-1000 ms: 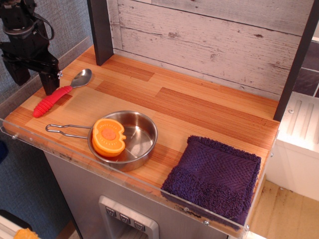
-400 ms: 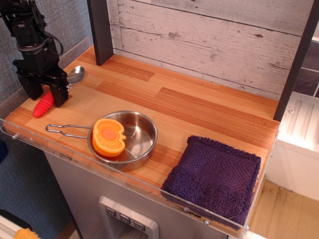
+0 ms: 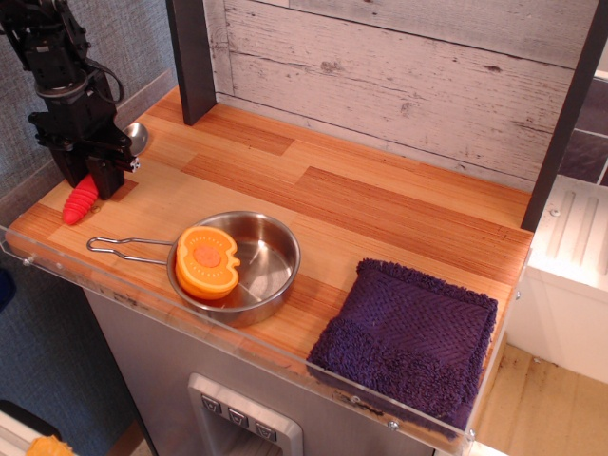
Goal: Place the spoon behind the vessel.
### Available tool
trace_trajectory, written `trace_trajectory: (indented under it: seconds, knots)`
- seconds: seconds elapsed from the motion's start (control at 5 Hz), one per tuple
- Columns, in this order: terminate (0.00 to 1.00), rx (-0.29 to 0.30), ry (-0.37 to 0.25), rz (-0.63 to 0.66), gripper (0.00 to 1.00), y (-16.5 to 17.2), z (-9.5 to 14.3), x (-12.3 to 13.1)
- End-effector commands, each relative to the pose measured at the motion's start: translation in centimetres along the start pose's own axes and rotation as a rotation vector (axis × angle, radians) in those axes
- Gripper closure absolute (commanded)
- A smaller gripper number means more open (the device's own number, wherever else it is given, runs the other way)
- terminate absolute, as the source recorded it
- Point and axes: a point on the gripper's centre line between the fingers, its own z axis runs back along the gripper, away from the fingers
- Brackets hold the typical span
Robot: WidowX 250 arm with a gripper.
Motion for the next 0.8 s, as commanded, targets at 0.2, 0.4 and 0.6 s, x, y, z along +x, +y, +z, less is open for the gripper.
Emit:
trace_trajectory:
  seconds: [0.2, 0.4, 0.6]
  knots:
    - [0.0, -0.017, -0.136, 0.097, 1.0, -3.9, 11.1, 0.9]
    - [0.0, -0.037, -0.148, 0.036, 1.0, -8.7, 11.6, 1.8]
    - [0.0, -0.03, -0.145, -0.046, 1.0, -14.0, 10.7, 2.7]
